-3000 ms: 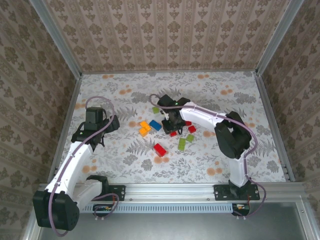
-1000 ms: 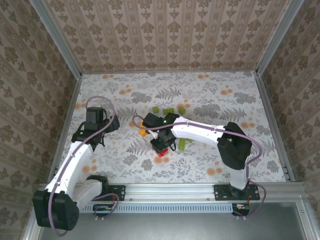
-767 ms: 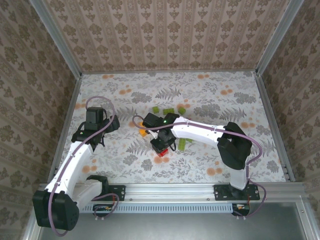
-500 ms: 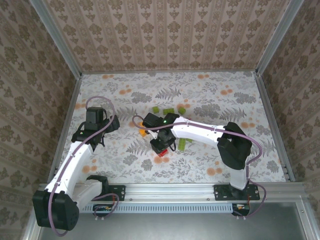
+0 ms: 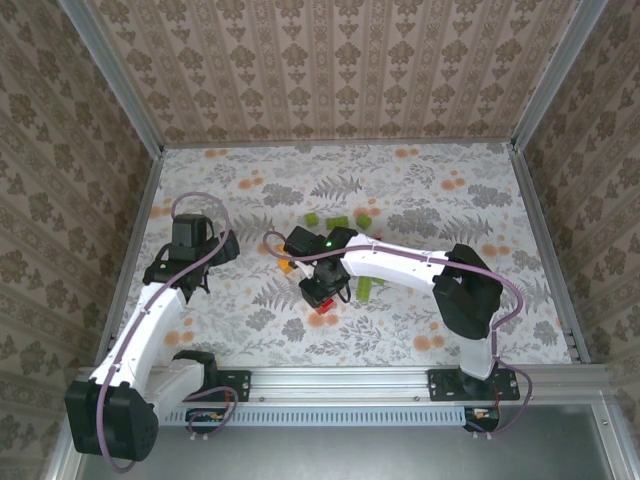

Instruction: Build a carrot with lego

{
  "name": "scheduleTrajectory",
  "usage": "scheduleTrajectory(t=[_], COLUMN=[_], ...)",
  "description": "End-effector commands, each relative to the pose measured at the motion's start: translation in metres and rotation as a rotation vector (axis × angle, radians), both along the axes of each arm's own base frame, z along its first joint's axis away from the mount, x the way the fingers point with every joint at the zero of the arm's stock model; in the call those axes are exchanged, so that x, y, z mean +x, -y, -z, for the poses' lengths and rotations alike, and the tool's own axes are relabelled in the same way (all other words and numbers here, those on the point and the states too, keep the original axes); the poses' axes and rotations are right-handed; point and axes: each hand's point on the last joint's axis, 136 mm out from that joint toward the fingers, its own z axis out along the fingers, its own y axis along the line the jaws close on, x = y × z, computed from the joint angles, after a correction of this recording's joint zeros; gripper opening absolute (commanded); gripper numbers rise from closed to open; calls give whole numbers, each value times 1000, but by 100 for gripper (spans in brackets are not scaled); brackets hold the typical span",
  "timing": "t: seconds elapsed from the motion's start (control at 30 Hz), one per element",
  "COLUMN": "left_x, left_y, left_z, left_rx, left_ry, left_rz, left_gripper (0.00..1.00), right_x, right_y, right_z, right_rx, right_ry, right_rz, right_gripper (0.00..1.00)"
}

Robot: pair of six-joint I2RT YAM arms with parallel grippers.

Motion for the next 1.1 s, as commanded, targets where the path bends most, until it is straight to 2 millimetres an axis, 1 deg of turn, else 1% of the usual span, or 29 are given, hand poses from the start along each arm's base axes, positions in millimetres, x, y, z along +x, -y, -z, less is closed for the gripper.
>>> scheduleTrajectory(t=[0.0,0.3,0.5,0.7,0.9,1.07], left_x=[5,5,5,5,5,4], left_y=[1,1,1,1,1,1], left_z=[-12,-12,-11,-12,-12,-12], left_rx=[19,19,21,21,21,21], left_ry=[24,24,20,21,21,22], left_rz=[13,11,12,13,13,12], left_gripper=[95,95,95,95,95,95], right_x=[-15,-22,-25,-23,-14,-13], right_y=[18,29,30,29,27,28], right_z=[29,42,52,53,47,51], right_rx=[-116,-177,-206,-217,-221,-234], right_ry=[-61,-73,-79,-71,-44,-38], right_rz=[-17,-20,-29,-33,43,77], right_gripper=[33,33,32,32,33,33])
